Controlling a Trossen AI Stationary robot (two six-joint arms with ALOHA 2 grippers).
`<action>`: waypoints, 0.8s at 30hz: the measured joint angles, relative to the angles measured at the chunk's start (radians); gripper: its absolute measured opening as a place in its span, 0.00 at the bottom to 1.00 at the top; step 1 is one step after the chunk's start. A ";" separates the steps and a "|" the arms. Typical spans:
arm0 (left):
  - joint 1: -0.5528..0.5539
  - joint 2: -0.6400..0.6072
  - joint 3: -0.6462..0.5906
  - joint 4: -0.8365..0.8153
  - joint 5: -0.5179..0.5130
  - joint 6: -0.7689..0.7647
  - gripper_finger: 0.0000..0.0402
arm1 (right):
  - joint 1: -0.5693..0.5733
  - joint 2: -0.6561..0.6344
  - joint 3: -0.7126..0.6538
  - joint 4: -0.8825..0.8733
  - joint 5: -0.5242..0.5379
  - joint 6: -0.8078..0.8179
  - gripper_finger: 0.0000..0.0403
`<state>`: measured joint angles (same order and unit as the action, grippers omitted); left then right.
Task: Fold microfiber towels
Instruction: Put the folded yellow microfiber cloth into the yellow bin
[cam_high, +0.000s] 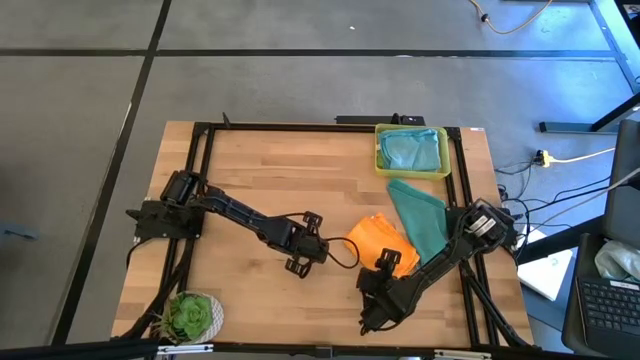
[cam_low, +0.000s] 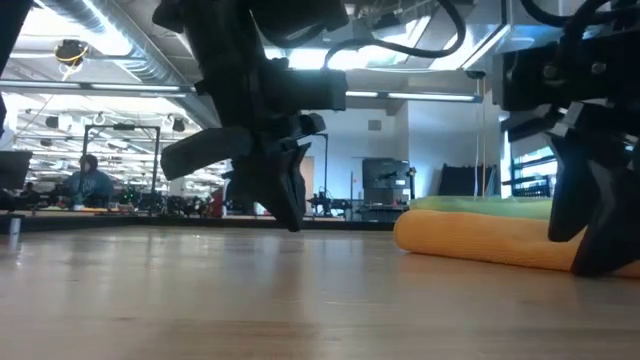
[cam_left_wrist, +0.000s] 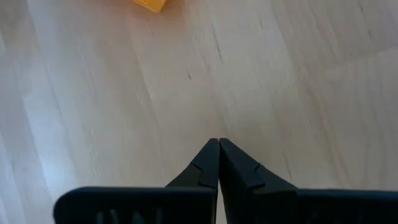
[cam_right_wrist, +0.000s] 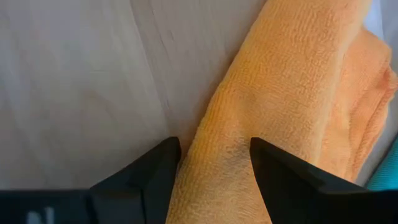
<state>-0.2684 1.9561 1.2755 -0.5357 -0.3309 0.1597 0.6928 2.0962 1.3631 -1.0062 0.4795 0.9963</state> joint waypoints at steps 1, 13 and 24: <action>-0.001 0.000 0.000 -0.004 0.000 -0.001 0.00 | 0.000 0.001 -0.004 0.003 0.001 0.016 0.52; -0.001 0.000 0.000 -0.018 0.000 0.002 0.01 | 0.000 -0.010 -0.101 0.135 0.005 0.035 0.18; 0.011 0.000 -0.032 -0.020 0.000 -0.002 0.00 | -0.052 -0.183 0.086 -0.336 0.016 -0.132 0.01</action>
<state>-0.2576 1.9560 1.2432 -0.5560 -0.3313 0.1578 0.6410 1.9131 1.4494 -1.3419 0.4950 0.8645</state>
